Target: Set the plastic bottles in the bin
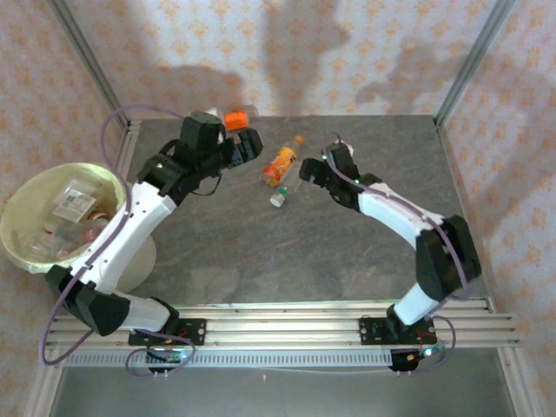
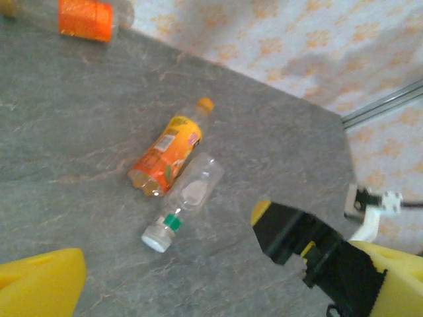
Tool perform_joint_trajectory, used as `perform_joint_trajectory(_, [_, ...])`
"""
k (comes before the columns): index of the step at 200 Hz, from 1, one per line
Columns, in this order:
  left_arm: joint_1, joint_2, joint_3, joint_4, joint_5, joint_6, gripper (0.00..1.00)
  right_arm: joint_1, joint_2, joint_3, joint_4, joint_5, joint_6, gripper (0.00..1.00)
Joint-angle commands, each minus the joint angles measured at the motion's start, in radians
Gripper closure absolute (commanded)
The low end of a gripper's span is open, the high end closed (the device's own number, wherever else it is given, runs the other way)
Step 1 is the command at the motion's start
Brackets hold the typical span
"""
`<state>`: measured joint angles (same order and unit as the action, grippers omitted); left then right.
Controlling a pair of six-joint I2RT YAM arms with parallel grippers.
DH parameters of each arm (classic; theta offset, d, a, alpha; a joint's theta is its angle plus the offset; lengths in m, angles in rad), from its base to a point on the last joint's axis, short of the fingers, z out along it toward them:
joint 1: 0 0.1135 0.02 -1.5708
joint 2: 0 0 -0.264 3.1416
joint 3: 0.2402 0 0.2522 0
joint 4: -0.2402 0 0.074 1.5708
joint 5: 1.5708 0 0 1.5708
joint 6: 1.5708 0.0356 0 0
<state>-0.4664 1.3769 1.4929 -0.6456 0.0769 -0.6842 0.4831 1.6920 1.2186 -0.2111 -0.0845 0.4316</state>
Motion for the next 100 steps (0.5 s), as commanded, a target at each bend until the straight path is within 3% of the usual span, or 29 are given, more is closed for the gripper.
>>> perform_joint_trajectory(1, [-0.002,-0.026,-0.039,-0.034,-0.115,-0.035,0.00,0.005,0.119,0.150,-0.097,-0.072,-0.025,0.00])
perform_joint_trajectory(42, [-0.003,-0.050,-0.090,-0.057,-0.139,-0.040,0.00,0.044,0.297,0.345,-0.245,0.023,0.010,0.00])
perform_joint_trajectory(67, [-0.002,-0.051,-0.114,-0.062,-0.165,-0.046,0.00,0.079,0.333,0.349,-0.272,0.139,0.106,0.01])
perform_joint_trajectory(100, [-0.002,-0.037,-0.118,-0.066,-0.150,-0.044,0.00,0.086,0.402,0.385,-0.257,0.143,0.135,0.01])
